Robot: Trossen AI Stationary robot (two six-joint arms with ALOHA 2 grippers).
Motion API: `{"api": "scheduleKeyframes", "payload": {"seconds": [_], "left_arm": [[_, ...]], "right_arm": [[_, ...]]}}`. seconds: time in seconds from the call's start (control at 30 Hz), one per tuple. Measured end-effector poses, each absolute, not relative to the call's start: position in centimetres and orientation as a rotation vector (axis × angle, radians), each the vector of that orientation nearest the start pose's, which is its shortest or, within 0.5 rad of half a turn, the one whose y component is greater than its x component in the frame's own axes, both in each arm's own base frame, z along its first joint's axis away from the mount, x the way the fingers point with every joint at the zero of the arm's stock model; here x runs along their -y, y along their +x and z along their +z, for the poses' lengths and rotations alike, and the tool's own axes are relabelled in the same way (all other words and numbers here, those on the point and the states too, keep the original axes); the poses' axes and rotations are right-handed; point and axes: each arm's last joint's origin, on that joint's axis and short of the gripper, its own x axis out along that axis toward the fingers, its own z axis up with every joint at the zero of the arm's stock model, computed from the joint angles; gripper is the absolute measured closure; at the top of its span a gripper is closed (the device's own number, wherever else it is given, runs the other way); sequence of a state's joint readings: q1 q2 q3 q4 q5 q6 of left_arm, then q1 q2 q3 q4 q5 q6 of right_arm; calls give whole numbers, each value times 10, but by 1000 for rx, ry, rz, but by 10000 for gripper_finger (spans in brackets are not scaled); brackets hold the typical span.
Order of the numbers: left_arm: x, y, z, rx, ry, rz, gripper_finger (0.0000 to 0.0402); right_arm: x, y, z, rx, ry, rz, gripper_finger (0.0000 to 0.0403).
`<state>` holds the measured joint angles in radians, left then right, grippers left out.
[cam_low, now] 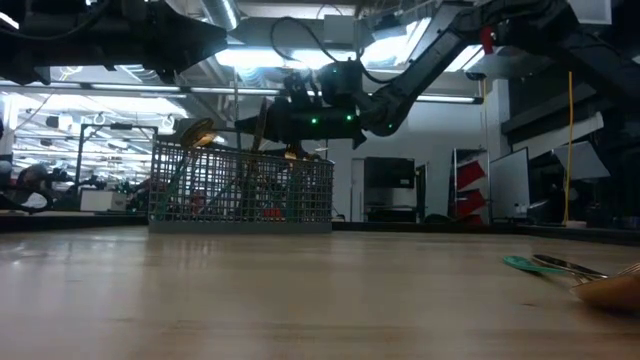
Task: Sort silverware
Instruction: Put the knife into the middle left section of the silverware holder, then put the spoon into the left section of the silverware holder
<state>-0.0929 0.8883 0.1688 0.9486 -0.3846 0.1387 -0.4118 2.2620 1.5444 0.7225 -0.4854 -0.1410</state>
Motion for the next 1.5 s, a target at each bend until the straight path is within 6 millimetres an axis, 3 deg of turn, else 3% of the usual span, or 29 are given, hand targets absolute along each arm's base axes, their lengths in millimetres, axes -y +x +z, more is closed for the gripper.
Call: {"api": "scheduleKeyframes", "payload": {"seconds": [0.47,0.77,0.93,1.13,1.3,1.5], "left_arm": [[5,170,213,202,83,305,271],[5,170,213,202,80,304,271],[5,170,213,203,75,304,271],[5,170,213,197,67,301,271],[5,171,209,165,57,294,271],[5,171,208,152,58,290,271]], "right_arm": [[190,469,186,-44,-142,72,354],[191,469,185,-55,-138,39,270],[192,470,189,-47,-141,38,250],[194,474,210,-34,-150,37,252],[191,464,251,-168,-217,18,253],[180,438,304,-429,-228,51,253]]}}
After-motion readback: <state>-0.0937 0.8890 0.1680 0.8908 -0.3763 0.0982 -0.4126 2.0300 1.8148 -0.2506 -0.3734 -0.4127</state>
